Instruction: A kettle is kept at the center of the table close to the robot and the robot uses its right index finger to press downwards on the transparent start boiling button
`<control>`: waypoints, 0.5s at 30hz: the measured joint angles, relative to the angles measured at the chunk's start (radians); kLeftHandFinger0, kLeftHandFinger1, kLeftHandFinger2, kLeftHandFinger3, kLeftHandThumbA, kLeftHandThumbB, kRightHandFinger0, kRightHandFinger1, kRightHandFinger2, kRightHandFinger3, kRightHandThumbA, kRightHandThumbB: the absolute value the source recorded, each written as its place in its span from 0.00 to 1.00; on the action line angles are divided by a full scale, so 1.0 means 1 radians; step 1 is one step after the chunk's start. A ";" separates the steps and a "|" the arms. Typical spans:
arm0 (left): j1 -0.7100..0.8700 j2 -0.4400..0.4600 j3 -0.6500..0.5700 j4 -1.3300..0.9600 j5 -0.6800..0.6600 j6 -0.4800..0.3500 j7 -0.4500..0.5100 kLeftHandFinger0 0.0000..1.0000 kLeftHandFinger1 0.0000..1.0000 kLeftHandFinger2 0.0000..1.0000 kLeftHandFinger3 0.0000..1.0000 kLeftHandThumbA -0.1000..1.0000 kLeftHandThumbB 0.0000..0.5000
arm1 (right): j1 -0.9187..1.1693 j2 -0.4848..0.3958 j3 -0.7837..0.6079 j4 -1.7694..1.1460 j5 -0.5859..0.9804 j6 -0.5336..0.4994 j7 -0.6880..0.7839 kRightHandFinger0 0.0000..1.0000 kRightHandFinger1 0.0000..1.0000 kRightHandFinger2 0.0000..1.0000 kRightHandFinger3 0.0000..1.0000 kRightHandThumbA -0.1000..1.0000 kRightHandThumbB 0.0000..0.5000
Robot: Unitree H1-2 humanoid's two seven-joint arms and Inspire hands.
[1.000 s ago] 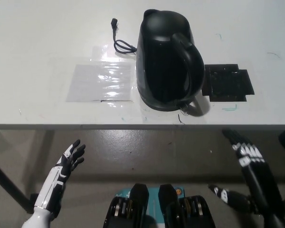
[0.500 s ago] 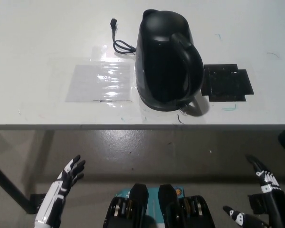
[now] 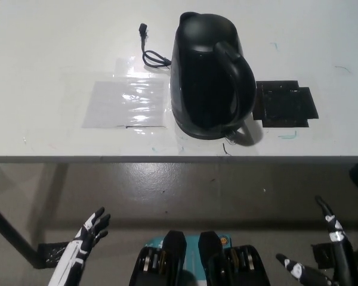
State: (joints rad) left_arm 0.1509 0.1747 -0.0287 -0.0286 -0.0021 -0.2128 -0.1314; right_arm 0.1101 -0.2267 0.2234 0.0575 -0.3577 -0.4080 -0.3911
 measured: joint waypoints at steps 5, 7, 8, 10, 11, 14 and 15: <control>0.024 0.000 -0.005 0.000 0.005 -0.002 0.000 1.00 1.00 1.00 1.00 1.00 0.67 | -0.037 0.009 0.008 0.038 0.029 -0.008 0.003 1.00 1.00 1.00 1.00 1.00 0.62; 0.029 0.000 -0.004 0.000 0.007 -0.002 0.000 1.00 1.00 1.00 1.00 1.00 0.66 | -0.038 0.011 0.012 0.056 0.047 -0.010 0.009 1.00 1.00 1.00 1.00 1.00 0.59; 0.030 0.000 -0.005 0.000 0.009 -0.002 0.000 1.00 1.00 1.00 1.00 1.00 0.66 | -0.038 0.013 0.014 0.070 0.057 -0.011 0.012 1.00 1.00 1.00 1.00 1.00 0.60; 0.029 0.000 -0.005 0.000 0.012 -0.002 0.000 1.00 1.00 1.00 1.00 1.00 0.64 | -0.037 0.014 0.015 0.084 0.068 -0.011 0.015 1.00 1.00 1.00 1.00 1.00 0.60; 0.026 0.000 -0.006 0.000 0.014 -0.001 0.000 1.00 1.00 1.00 1.00 1.00 0.63 | -0.038 0.014 0.015 0.095 0.077 -0.011 0.018 1.00 1.00 1.00 1.00 1.00 0.59; 0.017 0.000 -0.007 0.000 0.017 -0.001 0.000 1.00 1.00 1.00 1.00 1.00 0.61 | -0.040 0.014 0.015 0.112 0.097 -0.012 0.028 1.00 1.00 1.00 1.00 1.00 0.60; 0.012 0.000 -0.008 0.000 0.019 -0.001 0.000 1.00 1.00 1.00 1.00 1.00 0.60 | -0.041 0.014 0.014 0.120 0.106 -0.012 0.033 1.00 1.00 1.00 1.00 1.00 0.57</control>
State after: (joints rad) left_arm 0.1631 0.1750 -0.0364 -0.0283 0.0168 -0.2135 -0.1311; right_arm 0.0691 -0.2130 0.2377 0.1772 -0.2519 -0.4196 -0.3576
